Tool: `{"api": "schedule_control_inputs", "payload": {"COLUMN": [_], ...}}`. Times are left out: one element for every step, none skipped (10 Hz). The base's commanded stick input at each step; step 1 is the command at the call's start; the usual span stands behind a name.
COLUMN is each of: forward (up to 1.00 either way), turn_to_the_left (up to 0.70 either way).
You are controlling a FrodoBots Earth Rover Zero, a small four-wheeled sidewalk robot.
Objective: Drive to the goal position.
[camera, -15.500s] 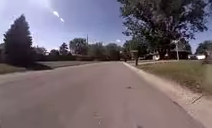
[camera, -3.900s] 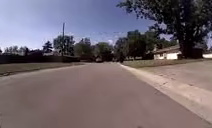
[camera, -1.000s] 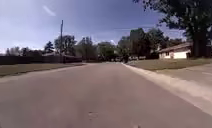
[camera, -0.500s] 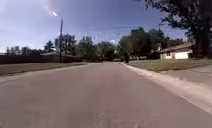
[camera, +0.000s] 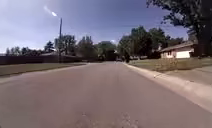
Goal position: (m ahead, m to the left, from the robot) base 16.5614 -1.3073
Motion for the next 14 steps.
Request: {"api": "schedule_control_inputs", "payload": {"forward": [0.70, 0.70, 0.70, 0.70, 0.70, 0.70, 0.70, 0.70, 0.70, 0.70, 0.70, 0.70, 0.70, 0.70], "turn_to_the_left": [-0.35, -0.35, -0.35, -0.27, -0.05, 0.00, 0.00, 0.00, 0.00, 0.00, 0.00, 0.00, 0.00, 0.00]}}
